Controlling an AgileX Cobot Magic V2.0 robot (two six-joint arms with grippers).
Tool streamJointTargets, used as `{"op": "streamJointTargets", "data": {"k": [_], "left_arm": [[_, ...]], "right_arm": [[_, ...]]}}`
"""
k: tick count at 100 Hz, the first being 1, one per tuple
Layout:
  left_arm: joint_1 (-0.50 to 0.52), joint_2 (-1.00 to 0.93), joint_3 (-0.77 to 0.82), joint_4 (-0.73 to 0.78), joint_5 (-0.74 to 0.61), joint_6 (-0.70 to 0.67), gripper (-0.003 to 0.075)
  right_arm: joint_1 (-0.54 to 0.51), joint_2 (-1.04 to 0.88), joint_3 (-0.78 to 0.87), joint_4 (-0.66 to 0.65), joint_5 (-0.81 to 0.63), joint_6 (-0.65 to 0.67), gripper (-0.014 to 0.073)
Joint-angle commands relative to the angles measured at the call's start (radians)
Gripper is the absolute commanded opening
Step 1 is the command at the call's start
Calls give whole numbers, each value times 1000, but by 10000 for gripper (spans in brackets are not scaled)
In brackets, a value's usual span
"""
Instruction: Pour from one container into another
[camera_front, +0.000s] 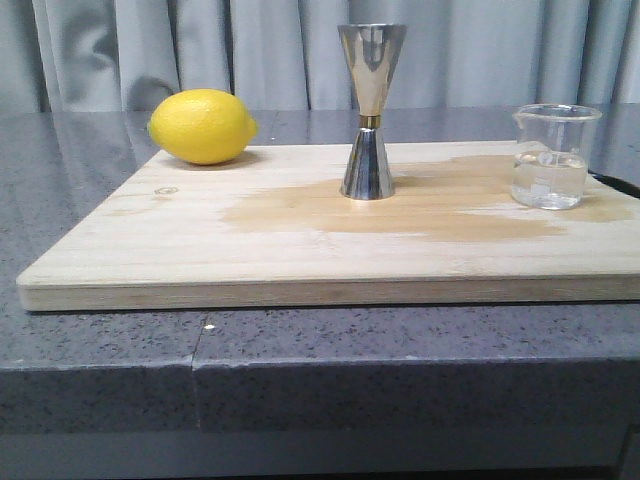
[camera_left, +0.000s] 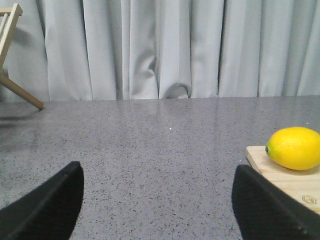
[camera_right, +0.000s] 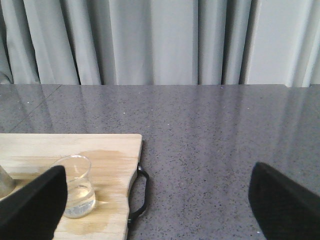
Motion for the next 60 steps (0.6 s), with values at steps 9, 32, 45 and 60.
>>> {"op": "streamJointTargets", "data": {"k": [9,32,45,60], "left_arm": [[4,72,-88,-9,62,-2,565],[2,248,-278,-11,367,8,565],[2,368,-388,-101,542,120,565],[2,508,-478,-341,707,333,565]], "right_arm": [[-6,50,-87,0,31,-8,666],[-6,147,-187,0,136,-8,666],[-6,175,-202,0,128,-8,666],[-6,187,-202,0,128,-8,666]]}}
